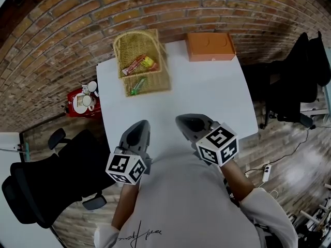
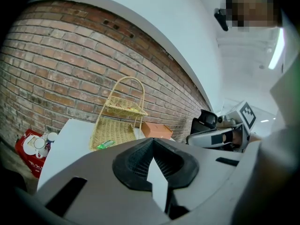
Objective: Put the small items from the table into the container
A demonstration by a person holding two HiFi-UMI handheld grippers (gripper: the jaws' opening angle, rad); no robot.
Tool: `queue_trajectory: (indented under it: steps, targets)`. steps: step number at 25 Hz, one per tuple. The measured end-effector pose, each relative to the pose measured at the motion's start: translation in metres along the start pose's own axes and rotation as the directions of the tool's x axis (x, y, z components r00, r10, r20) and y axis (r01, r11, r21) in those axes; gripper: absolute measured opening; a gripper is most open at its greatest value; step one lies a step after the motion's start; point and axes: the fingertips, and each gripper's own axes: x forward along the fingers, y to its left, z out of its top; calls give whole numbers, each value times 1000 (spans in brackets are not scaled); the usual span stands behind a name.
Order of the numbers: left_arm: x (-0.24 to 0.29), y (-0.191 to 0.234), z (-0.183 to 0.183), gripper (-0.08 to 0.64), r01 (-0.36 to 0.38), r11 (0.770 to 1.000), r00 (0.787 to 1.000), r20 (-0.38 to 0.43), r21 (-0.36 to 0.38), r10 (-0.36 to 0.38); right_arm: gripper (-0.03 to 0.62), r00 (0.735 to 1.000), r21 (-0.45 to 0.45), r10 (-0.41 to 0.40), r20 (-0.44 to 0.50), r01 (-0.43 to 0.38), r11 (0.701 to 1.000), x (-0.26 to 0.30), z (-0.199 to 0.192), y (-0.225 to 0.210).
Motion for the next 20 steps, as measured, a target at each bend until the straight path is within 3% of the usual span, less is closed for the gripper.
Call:
queue_trajectory:
  steps: [20]
  targets:
    - [-6, -4, -5, 9, 2, 1000, 1000, -11, -8, -2, 20, 1000, -11, -10, 3, 11, 1000, -10, -8, 11]
